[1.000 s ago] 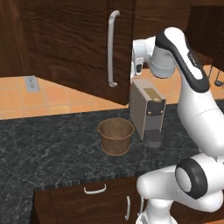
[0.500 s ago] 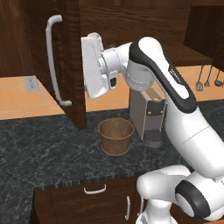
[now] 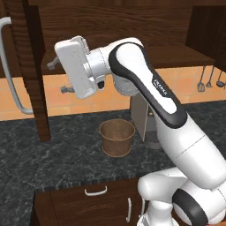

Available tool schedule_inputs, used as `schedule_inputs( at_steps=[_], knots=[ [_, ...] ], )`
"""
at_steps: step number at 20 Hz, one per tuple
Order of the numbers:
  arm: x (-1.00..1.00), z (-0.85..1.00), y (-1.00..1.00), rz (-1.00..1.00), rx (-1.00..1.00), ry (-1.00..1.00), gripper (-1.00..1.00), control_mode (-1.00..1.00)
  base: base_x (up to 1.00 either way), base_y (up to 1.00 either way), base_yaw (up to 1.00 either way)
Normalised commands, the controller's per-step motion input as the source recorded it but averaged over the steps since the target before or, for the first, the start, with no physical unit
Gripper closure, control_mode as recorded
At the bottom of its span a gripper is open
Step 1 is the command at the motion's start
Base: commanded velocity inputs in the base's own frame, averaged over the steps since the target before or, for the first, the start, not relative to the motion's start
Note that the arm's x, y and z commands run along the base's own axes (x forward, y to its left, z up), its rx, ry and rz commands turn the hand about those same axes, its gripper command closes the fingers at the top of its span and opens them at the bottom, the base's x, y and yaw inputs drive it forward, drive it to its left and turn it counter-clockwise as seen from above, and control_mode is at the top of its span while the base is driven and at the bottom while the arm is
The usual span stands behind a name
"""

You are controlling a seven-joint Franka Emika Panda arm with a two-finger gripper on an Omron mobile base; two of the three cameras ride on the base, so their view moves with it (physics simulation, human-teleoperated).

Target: Open the cabinet, pick up the bread from the cabinet and place it in the basket. Then move the basket to the dining counter.

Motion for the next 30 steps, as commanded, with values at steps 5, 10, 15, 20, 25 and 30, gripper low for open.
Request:
schedule_inputs(
  at_steps=[5,10,15,20,25,30],
  knots=[
    [0.04,0.00,-1.00,-0.05,-0.20,-0.39,-1.00,-1.00,0.00,0.00,0.00],
    [0.02,0.00,-1.00,-0.07,-0.26,-0.40,-1.00,-1.00,0.00,0.00,0.00],
    [0.01,0.00,-0.77,-0.22,-0.27,-0.36,-1.00,-1.00,0.00,0.00,0.00],
    [0.27,0.01,-0.65,-0.27,-0.21,-0.38,-1.00,-1.00,0.00,0.00,0.00],
    [0.86,0.11,-0.45,-0.25,-0.13,-0.22,-1.00,-1.00,0.00,0.00,0.00],
    [0.96,0.42,-0.50,-0.25,-0.07,0.05,-1.00,-1.00,0.00,0.00,0.00]
  ],
)
